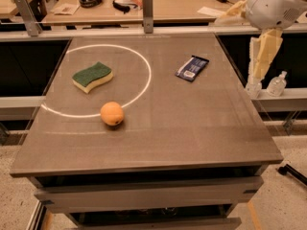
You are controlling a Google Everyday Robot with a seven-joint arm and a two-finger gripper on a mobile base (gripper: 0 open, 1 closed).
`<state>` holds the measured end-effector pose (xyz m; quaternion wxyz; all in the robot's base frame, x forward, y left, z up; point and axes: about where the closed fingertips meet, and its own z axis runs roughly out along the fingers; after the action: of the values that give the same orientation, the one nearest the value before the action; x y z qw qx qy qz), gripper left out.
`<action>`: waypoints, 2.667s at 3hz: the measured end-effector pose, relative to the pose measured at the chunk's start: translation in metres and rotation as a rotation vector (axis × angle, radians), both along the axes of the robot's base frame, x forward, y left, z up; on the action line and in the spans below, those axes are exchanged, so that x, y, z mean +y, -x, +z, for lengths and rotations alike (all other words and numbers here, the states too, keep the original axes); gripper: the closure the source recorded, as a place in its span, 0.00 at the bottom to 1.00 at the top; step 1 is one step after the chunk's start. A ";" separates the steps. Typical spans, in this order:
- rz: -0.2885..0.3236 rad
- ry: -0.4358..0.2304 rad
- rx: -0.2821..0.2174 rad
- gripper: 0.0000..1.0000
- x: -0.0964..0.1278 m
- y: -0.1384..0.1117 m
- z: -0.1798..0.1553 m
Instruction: Move rxbar blueberry near sponge
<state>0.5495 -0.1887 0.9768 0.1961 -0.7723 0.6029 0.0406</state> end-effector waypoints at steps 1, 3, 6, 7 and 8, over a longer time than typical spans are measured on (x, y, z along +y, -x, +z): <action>0.079 0.024 -0.060 0.00 0.021 -0.036 -0.005; 0.095 0.031 -0.072 0.00 0.029 -0.056 -0.020; 0.232 0.143 -0.019 0.00 0.021 -0.120 -0.087; 0.268 0.164 -0.022 0.00 0.017 -0.140 -0.106; 0.302 0.183 -0.021 0.00 0.011 -0.156 -0.125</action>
Offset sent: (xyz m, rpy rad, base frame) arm 0.0225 0.0145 -0.0045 -0.0280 -0.0236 0.0751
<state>0.7053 -0.1779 0.8518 0.1230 -0.8690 0.4792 0.0063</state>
